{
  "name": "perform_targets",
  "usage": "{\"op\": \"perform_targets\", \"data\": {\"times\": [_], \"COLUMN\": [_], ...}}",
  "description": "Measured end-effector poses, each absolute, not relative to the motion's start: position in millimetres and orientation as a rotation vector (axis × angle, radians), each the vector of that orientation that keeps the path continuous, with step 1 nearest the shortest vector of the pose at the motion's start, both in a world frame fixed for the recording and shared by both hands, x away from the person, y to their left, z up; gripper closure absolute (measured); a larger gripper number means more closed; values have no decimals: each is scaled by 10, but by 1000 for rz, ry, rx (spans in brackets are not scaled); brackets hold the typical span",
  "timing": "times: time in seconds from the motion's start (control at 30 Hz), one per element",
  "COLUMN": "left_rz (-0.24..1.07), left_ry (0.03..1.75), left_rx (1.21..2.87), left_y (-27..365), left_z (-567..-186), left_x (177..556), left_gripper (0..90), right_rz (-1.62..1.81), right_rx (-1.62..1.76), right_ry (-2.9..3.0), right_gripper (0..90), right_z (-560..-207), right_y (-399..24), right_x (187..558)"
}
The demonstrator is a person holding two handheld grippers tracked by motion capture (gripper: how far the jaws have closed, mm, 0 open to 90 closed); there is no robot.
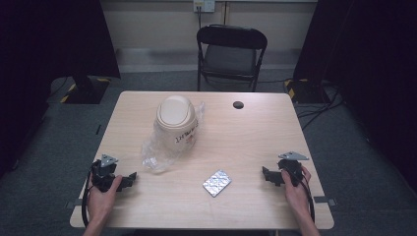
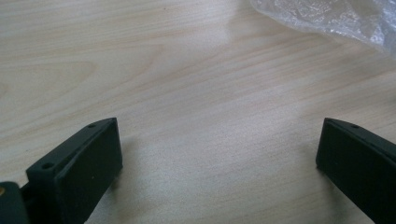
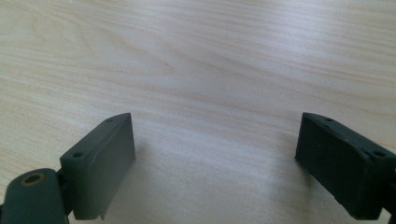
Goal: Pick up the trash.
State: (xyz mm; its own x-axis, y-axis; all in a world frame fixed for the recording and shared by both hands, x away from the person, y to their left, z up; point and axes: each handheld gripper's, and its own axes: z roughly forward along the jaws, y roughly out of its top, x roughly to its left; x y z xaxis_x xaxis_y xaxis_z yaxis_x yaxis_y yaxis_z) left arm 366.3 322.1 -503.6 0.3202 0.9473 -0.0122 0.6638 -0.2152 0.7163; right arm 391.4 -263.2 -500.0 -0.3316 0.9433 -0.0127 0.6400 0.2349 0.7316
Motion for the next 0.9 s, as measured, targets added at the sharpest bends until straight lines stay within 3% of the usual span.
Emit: {"op": "perform_targets", "data": {"times": [0.27, 0.47, 0.53, 0.9], "left_rz": [593, 601, 550, 531], "left_ry": [1432, 1470, 1452, 1349], "left_rx": [1948, 1888, 1888, 1861], "left_y": [3219, 3252, 3286, 3236], "left_z": [-5032, -5002, -4982, -4855], "left_x": [3647, 3606, 3605, 3545], "left_gripper": [15, 155, 159, 187], "right_rz": [883, 884, 884, 884], "right_rx": [1449, 1449, 1449, 1449], "right_ry": [2057, 2057, 2057, 2057], "right_gripper": [109, 109, 109, 109], "right_z": [-5000, -5000, -5000, -5000], "right_y": [-2632, -2632, -2632, -2632], "right_x": [3913, 3913, 3913, 3913]}}
